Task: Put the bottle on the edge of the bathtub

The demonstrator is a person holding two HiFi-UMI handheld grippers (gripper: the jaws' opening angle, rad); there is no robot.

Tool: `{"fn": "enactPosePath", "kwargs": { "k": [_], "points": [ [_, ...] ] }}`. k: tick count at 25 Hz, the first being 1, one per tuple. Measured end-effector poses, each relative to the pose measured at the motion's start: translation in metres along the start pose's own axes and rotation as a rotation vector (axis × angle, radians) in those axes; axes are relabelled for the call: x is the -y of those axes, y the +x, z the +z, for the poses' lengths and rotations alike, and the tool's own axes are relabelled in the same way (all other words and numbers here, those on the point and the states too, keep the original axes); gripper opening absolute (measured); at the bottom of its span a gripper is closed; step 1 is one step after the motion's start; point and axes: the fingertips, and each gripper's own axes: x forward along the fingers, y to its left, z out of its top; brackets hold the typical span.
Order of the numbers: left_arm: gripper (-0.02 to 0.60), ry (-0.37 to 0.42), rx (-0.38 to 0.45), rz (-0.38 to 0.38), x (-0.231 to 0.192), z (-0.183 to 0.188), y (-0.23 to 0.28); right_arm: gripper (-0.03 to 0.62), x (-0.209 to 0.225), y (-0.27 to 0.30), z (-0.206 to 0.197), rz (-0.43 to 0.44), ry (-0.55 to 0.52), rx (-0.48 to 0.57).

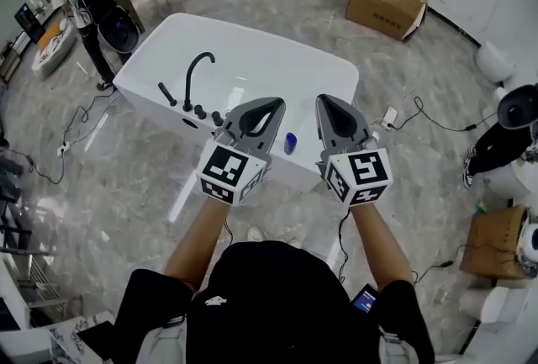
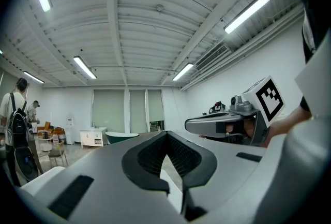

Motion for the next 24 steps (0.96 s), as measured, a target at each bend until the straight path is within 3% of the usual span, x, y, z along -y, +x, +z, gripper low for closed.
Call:
{"fn": "enactPosePath", "kwargs": {
  "k": [24],
  "points": [
    [0.012,0.022,0.011,0.025,0.016,0.01,-0.013,0.023,-0.007,-0.019,0.006,0.007,0.016,0.023]
  ]
}}
